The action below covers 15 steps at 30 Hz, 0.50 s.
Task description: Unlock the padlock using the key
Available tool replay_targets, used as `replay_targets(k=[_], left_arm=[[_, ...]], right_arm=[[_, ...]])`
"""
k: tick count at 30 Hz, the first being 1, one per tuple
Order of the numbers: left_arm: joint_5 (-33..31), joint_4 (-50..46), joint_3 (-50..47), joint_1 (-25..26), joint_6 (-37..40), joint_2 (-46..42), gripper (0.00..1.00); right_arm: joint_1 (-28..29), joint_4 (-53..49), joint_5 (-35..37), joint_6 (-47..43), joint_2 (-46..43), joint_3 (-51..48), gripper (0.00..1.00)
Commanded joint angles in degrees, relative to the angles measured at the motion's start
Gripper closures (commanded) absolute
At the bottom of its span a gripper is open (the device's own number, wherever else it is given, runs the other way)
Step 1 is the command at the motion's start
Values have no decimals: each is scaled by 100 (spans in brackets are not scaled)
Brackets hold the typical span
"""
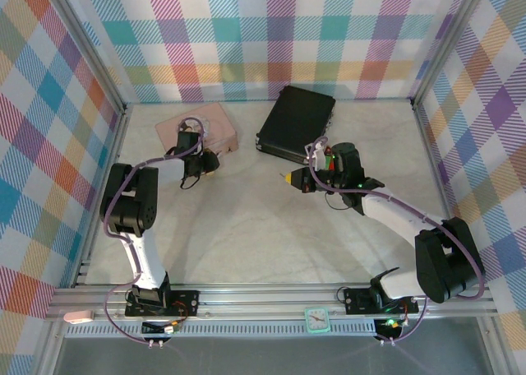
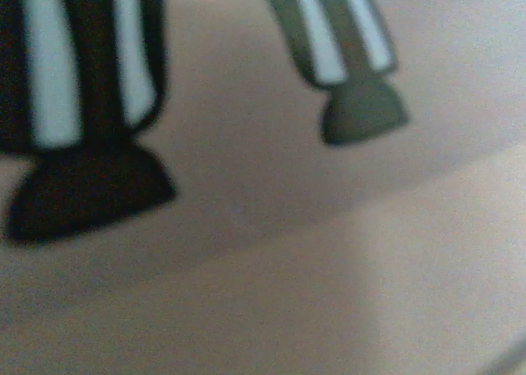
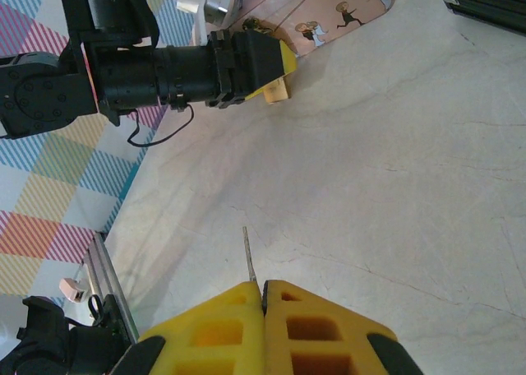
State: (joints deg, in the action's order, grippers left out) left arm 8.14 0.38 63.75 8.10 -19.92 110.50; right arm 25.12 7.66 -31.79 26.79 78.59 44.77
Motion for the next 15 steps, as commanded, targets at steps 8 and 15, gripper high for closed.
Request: replay_targets(k=[8, 15], left_arm=[[53, 48, 64, -79, -119, 130, 83], [56, 111, 7, -80, -262, 238, 78]], right_arm=[[35, 90, -173, 52, 65, 115, 100], [30, 129, -161, 68, 62, 79, 100]])
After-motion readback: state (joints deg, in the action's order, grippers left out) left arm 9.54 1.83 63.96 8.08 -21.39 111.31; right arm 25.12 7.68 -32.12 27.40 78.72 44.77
